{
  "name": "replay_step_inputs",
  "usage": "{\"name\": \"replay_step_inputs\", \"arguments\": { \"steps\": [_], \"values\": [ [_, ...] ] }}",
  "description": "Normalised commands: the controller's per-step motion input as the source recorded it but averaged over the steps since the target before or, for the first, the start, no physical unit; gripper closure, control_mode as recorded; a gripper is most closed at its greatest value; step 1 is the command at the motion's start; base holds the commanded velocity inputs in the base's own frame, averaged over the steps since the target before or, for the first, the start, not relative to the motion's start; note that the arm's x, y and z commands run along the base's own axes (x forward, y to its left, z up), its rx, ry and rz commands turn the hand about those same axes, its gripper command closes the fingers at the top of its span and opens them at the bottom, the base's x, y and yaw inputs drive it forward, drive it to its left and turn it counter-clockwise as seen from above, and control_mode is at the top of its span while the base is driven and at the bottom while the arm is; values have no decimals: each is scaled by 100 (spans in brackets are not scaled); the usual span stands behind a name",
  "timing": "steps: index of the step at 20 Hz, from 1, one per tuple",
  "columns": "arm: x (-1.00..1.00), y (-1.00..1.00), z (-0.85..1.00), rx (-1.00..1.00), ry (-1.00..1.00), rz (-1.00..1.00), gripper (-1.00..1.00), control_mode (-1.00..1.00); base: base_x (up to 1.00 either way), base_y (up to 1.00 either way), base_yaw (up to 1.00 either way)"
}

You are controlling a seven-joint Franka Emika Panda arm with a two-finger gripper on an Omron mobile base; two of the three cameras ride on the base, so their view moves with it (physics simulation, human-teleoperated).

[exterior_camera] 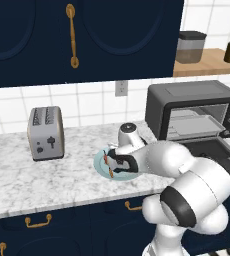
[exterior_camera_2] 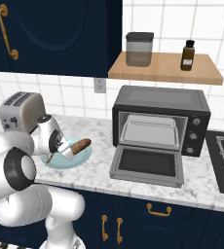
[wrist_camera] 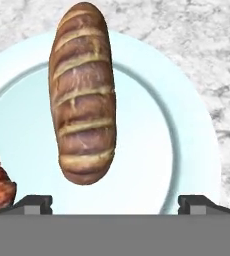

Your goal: Pick up the kebab skewer and baguette bread, and place them inside the toaster oven. Close the toaster oven door and start by setting the timer.

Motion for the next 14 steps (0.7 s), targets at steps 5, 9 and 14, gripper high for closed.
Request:
{"name": "replay_step_inputs", "arguments": {
  "steps": [5, 9, 14],
  "values": [
    [36, 0, -24, 1, 7, -2, -100, -100, 0, 0, 0],
    [9, 0, -14, 0, 4, 0, -100, -100, 0, 0, 0],
    [10, 0, -37, 0, 11, -3, -100, -100, 0, 0, 0]
  ]
}}
